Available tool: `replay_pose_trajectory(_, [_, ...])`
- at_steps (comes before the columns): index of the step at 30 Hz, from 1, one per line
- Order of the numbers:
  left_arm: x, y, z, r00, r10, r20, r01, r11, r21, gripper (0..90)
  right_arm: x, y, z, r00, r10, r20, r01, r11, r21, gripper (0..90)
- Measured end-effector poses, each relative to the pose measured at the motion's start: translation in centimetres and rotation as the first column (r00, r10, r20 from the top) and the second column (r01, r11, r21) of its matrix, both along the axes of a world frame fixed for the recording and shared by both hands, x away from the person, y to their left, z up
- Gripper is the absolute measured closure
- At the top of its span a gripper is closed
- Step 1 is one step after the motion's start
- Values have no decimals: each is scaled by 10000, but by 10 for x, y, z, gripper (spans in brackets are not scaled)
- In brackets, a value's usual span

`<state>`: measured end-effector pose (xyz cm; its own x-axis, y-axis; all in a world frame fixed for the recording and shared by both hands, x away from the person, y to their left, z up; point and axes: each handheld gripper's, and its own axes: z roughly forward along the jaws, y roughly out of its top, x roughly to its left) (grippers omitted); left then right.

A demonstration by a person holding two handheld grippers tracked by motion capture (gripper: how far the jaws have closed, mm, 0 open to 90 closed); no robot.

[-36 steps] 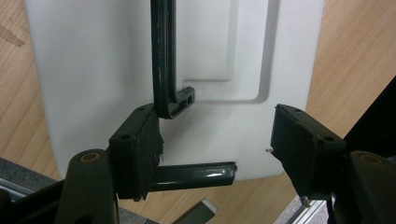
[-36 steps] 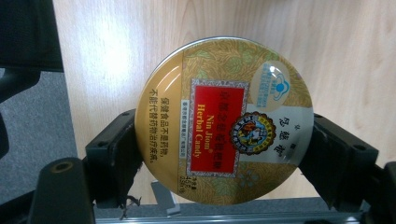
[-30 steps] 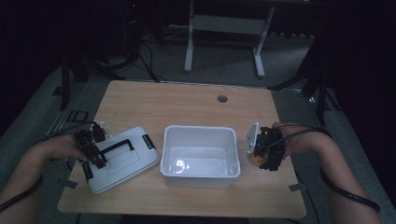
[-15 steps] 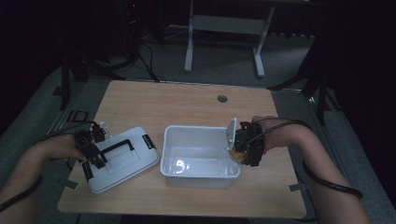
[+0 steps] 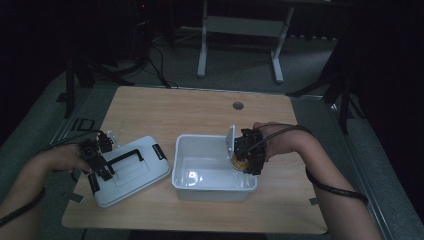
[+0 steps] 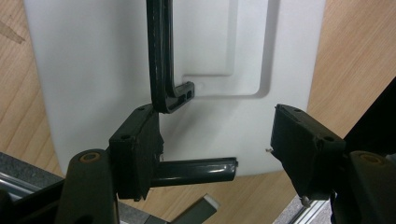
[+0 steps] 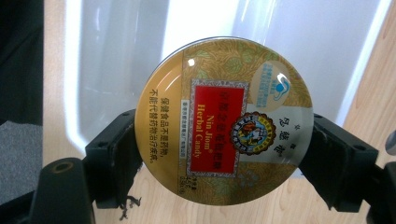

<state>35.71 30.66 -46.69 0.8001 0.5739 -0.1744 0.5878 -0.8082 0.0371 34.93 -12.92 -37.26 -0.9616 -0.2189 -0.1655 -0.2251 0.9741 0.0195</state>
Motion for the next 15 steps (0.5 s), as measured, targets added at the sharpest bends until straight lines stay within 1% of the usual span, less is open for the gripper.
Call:
replay_pose_trajectory(5, [-1,1,0,10000,70,-5,-70,10000,12,328,6,5,-13,9999,-44,-95,43,10000,-60,200])
replay_pose_trajectory(8, [-1,0,0,10000,-12,-8,12,10000,58,328,8,9,-21,9999,-114,-83,115,9999,69,200])
replay_pose_trajectory(10, [0,0,0,10000,-62,13,62,9999,95,327,10,10,-27,9999,-143,15,143,9999,-15,200])
replay_pose_trajectory(15, [0,-2,-1,9999,-136,4,136,9998,165,328,15,12,-42,9993,-343,-154,342,9994,-93,200])
